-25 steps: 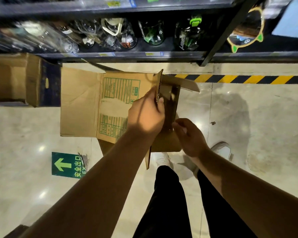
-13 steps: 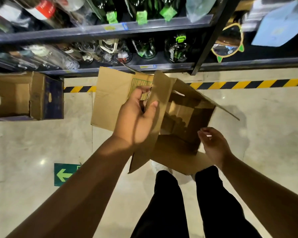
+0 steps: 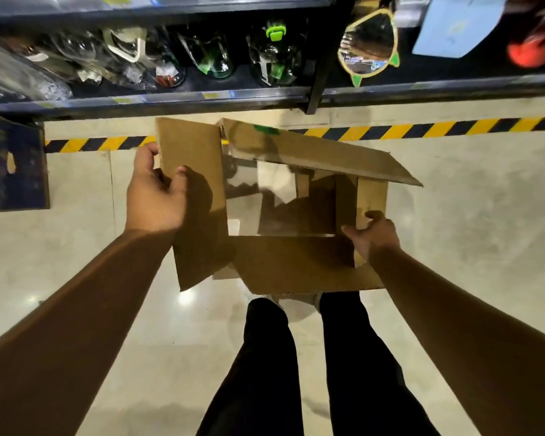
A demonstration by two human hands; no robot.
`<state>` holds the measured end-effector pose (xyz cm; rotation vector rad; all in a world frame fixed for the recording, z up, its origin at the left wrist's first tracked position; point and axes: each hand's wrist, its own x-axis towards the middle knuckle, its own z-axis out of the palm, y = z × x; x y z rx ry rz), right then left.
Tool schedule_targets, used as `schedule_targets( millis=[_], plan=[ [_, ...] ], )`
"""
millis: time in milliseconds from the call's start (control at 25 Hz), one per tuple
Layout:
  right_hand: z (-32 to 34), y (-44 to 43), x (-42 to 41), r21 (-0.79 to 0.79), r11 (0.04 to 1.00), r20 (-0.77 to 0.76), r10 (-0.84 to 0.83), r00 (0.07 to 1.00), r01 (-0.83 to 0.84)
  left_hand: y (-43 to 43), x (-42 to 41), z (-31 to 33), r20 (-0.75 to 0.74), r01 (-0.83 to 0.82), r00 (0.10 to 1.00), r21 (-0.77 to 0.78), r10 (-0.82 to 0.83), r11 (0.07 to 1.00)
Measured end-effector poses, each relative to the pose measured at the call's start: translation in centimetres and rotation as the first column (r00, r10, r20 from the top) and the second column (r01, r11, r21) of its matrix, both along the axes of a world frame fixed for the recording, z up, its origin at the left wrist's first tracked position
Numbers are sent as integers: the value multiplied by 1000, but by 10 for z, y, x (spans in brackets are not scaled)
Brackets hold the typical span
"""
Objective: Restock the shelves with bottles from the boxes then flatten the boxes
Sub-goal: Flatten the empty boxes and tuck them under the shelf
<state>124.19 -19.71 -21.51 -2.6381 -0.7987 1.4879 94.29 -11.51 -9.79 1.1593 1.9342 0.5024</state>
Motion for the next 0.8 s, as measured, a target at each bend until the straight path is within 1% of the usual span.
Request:
schedule_targets(
  millis=[120, 200, 320, 440, 560, 640, 720, 800],
  plan=[
    [-16, 3, 12, -31, 994, 125, 108, 986, -104, -9, 5, -14, -65, -42, 997, 0, 42, 999],
    [-27, 6, 12, -56, 990, 99, 133, 986, -128, -16, 6, -20, -70, -57, 996, 13, 58, 998],
    [-46, 12, 4, -88, 983, 37, 163, 986, -159, -20, 11, -34, -35, -63, 997, 33, 65, 997],
    [-66, 21, -7, -83, 984, 77, 164, 983, -158, -18, 7, -52, -35, -74, 996, 81, 77, 994],
    [-83, 28, -2, 2, 998, 127, 67, 990, -68, -18, 1, -63, -39, -133, 989, 139, 140, 981],
    [-89, 29, 5, 79, 996, 120, 38, 992, -48, -17, -1, -69, -18, -167, 985, 179, 173, 970],
    [-88, 25, 11, 132, 990, 117, 29, 993, -44, -17, 1, -70, -2, -186, 982, 179, 190, 966],
    [-81, 20, 18, 172, 985, 77, 16, 997, -29, -15, 4, -69, 14, -228, 973, 178, 229, 957]
  ],
)
